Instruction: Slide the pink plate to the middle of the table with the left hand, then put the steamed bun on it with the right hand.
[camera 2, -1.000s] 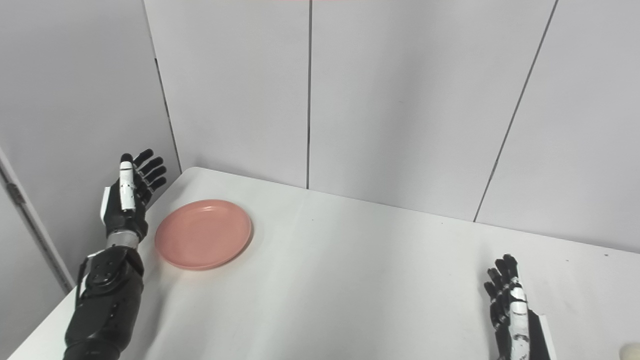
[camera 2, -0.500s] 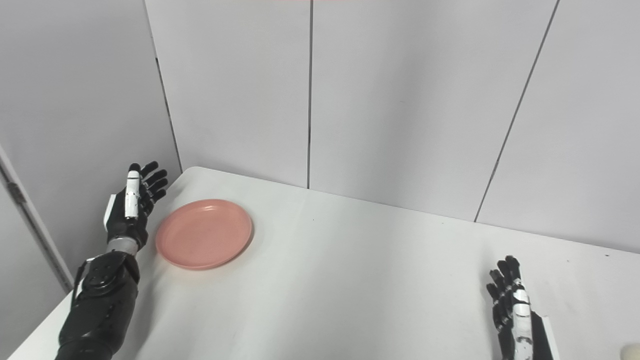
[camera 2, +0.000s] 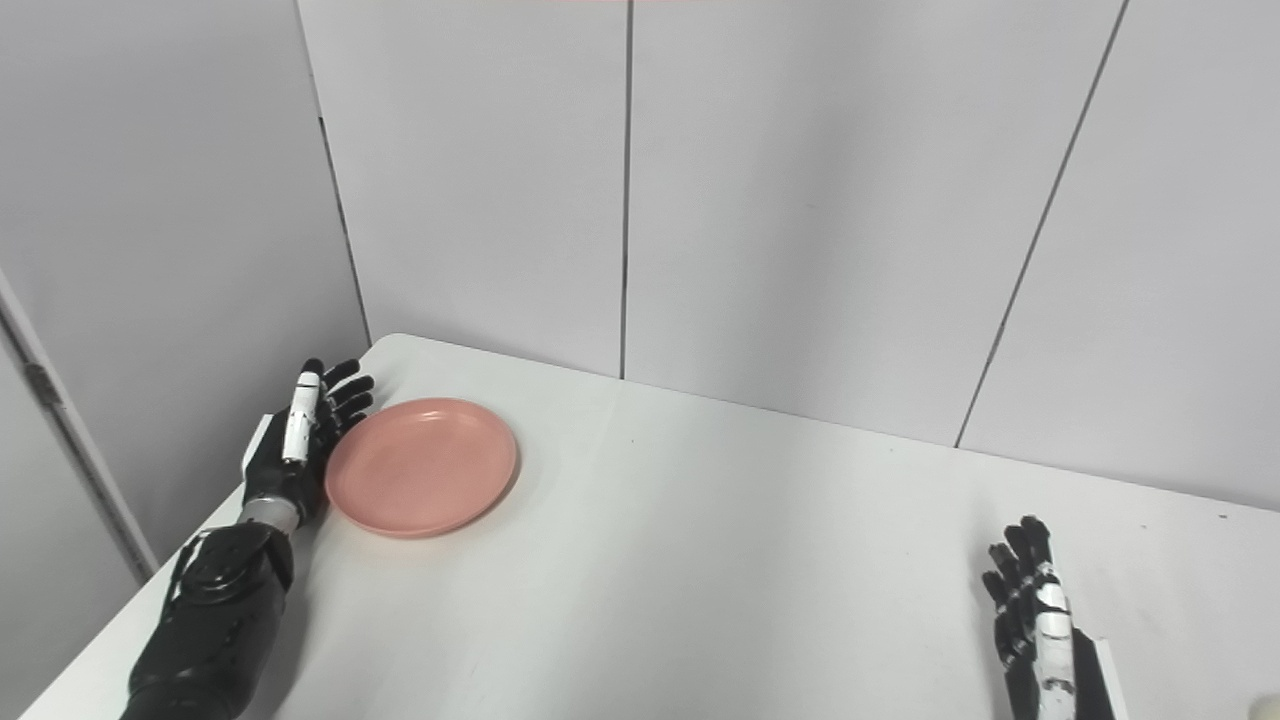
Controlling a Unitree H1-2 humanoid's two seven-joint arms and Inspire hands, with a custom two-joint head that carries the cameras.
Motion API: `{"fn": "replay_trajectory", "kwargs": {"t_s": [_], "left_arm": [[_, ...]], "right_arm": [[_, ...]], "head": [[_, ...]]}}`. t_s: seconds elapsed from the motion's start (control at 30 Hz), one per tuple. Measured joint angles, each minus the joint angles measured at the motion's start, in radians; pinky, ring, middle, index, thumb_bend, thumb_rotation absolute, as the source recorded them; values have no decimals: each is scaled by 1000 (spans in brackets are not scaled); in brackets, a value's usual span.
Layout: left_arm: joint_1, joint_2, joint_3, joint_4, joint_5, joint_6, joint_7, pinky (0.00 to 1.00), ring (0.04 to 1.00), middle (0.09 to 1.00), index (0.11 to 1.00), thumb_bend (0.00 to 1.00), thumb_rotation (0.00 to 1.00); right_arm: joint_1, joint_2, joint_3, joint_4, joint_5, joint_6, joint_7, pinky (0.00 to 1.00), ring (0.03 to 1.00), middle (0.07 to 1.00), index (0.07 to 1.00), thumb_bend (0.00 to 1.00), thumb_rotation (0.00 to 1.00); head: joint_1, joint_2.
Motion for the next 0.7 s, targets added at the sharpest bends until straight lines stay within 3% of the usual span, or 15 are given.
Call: {"fn": "replay_trajectory", "kwargs": {"t_s": [0.43, 0.7], "left_arm": [[-1, 13, -7, -8, -49, 46, -75, 834, 827, 811, 794, 595, 1000], [-31, -43, -27, -2, -72, 41, -124, 860, 846, 818, 795, 593, 1000]], "right_arm": [[-3, -2, -7, 10, 2, 0, 3, 1000, 1000, 1000, 1000, 338, 999], [-4, -3, -7, 10, 0, 0, 3, 1000, 1000, 1000, 1000, 349, 997]], "head": [[-2, 0], [-6, 6]]}}
